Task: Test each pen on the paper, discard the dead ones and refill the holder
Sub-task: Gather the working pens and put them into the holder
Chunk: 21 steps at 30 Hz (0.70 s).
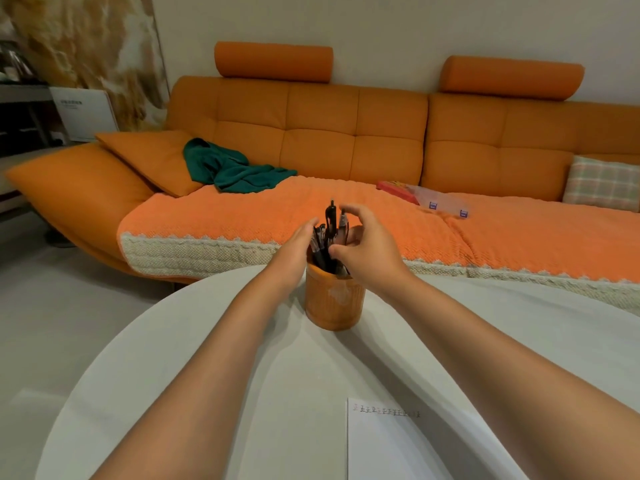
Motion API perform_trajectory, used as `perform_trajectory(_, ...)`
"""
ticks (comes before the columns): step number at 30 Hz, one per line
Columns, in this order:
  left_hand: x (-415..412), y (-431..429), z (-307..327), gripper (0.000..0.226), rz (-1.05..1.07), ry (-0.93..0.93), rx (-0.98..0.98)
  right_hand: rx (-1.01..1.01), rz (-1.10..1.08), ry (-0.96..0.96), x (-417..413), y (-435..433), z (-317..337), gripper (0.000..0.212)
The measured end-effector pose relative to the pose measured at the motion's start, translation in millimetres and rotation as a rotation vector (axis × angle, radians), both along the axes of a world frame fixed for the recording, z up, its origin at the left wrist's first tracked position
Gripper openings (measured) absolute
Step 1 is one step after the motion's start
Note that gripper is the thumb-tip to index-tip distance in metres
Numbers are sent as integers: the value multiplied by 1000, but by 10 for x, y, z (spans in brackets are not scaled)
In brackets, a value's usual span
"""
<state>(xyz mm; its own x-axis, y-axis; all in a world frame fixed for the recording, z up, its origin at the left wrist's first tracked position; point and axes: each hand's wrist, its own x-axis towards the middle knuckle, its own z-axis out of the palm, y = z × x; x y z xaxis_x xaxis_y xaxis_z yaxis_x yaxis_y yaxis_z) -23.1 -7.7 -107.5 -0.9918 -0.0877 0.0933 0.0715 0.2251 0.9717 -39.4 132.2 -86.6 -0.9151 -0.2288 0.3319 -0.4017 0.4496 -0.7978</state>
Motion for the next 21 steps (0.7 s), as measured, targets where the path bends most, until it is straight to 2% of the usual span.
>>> perform_trajectory(6,12,-47,49,41,26,68,89,212,7,142,-8,14,4,23)
perform_trajectory(13,28,49,30,40,-1,216,60,193,14,110,50,62,4,13)
perform_trajectory(16,60,85,82,43,73,262,-41,245,24,45,63,96,-31,11)
perform_trajectory(19,39,64,140,35,75,223,18,275,44,16,45,138,-31,10)
perform_trajectory(21,12,42,157,34,86,185,50,243,50,34,50,152,-2,22)
